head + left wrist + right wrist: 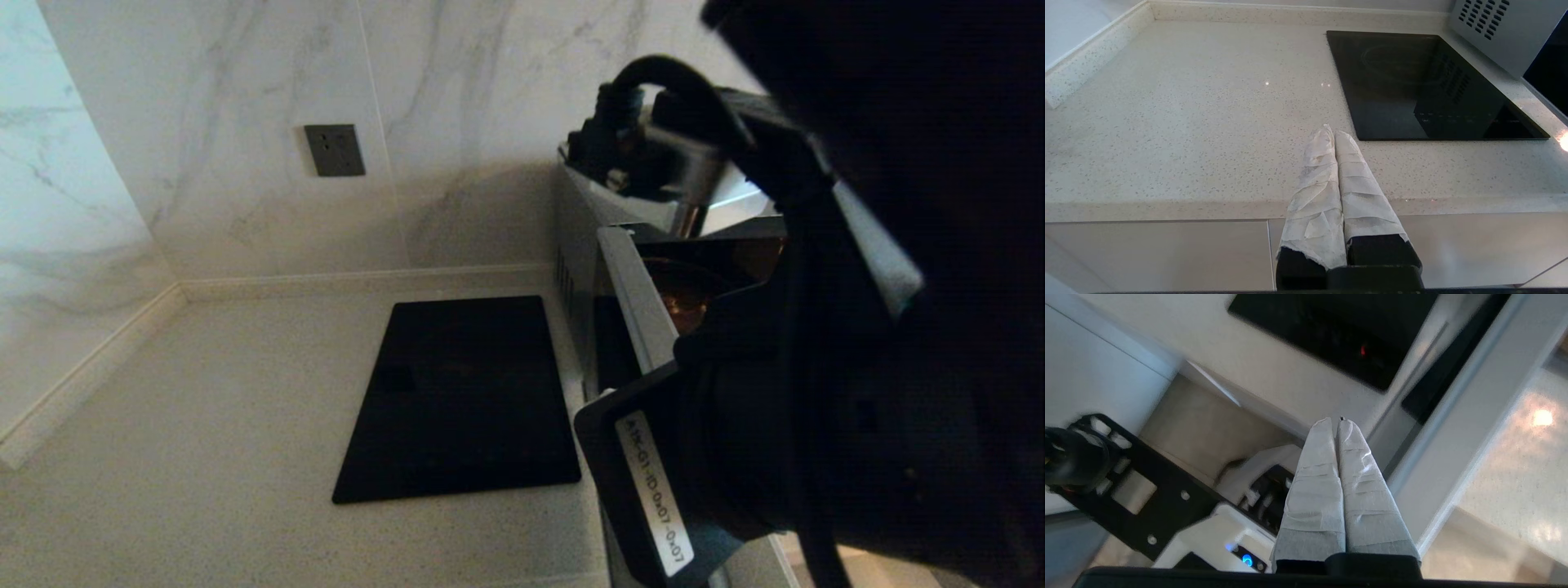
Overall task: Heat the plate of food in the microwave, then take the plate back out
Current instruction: Close the microwave oven
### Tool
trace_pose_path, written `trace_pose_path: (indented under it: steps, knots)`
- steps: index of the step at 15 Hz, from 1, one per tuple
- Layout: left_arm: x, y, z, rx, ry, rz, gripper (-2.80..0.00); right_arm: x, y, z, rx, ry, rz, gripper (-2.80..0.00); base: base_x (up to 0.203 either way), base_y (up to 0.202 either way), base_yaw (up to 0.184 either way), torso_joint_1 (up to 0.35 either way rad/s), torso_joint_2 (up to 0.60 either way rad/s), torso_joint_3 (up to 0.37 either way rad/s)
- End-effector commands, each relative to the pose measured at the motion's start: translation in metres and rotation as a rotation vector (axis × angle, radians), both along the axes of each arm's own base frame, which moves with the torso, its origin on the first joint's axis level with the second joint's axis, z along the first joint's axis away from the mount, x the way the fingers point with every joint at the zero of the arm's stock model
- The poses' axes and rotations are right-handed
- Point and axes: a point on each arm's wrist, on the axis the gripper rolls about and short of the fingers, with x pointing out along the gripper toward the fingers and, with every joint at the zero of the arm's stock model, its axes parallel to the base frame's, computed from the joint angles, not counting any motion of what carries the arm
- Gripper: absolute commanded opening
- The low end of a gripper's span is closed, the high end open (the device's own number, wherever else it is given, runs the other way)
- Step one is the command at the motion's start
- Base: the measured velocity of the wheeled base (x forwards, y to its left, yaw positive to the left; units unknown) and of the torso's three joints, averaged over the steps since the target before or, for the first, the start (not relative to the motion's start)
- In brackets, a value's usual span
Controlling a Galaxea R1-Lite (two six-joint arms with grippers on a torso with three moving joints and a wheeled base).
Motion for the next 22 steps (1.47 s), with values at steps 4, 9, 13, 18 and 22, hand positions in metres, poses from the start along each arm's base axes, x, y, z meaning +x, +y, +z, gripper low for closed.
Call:
trace_pose_path:
  steps: [4,9,13,18,22]
  knots:
    - [0.000,0.000,0.000,-0.001,0.001,0.001,-2.80,0.002,0.005,-0.023,-0.103,0.091,-0.093,-2.80,0.000,0.000,0.000,0.000,0.00,0.000]
    - [0.000,0.000,0.000,-0.001,0.001,0.001,-2.80,0.006,-0.001,-0.024,-0.111,0.067,-0.173,-2.80,0.000,0.000,0.000,0.000,0.00,0.000]
    - [0.000,0.000,0.000,-0.001,0.001,0.001,-2.80,0.010,-0.006,-0.024,-0.108,0.047,-0.236,-2.80,0.000,0.000,0.000,0.000,0.00,0.000]
    - [0.000,0.000,0.000,-0.001,0.001,0.001,-2.80,0.010,-0.017,-0.018,-0.089,0.055,-0.270,-2.80,0.000,0.000,0.000,0.000,0.00,0.000]
    - [0.000,0.000,0.000,-0.001,0.001,0.001,-2.80,0.012,-0.027,-0.015,-0.079,0.056,-0.296,-2.80,0.000,0.000,0.000,0.000,0.00,0.000]
